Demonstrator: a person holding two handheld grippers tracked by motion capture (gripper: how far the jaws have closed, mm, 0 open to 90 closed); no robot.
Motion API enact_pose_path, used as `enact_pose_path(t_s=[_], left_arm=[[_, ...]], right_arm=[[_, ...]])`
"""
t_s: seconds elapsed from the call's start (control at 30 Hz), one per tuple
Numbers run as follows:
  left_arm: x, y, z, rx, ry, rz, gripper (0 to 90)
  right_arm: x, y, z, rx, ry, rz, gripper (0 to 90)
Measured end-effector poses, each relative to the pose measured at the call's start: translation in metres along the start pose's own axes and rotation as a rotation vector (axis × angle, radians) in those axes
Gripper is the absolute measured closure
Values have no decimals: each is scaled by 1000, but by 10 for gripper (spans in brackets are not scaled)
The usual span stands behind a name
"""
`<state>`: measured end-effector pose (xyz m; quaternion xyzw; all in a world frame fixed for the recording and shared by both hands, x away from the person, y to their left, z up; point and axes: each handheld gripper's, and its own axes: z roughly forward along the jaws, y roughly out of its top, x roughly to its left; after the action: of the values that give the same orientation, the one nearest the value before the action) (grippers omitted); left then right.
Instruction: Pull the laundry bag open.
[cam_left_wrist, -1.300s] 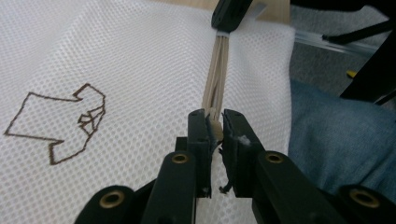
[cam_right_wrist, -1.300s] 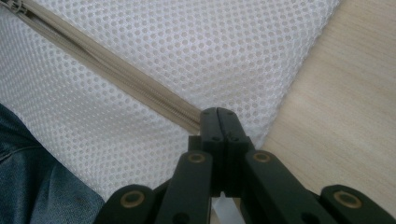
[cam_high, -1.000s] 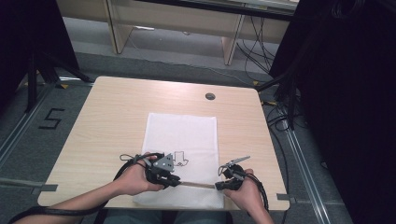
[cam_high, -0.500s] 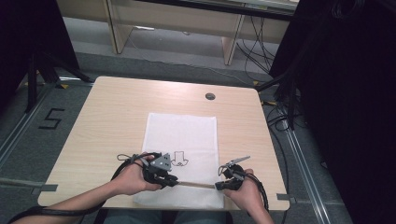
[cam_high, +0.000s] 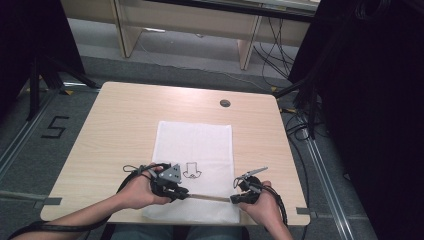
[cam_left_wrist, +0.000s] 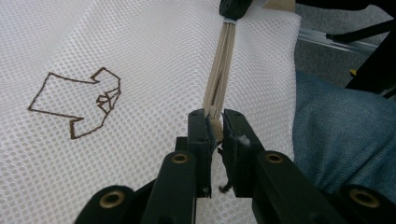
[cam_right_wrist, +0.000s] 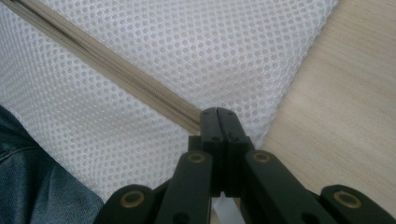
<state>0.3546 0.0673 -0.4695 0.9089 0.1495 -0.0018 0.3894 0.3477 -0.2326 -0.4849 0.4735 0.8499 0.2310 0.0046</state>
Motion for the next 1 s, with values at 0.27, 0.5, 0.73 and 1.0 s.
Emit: enact_pose_path(t_s=[0.27,0.5,0.73,1.0], left_arm=[[1,-2,-3,-1,6,3,815],[3,-8,-8,-12,15,-6,815],[3,-10,-8,-27,9,-20,814],[3,-12,-10,-35,7,-24,814]], right_arm=[[1,0,0,7,6,24,900],[-1,0,1,-4,11,-6,900],[-1,0,1,-12,9,-15,900],[-1,0,0,-11,9,-15,900]])
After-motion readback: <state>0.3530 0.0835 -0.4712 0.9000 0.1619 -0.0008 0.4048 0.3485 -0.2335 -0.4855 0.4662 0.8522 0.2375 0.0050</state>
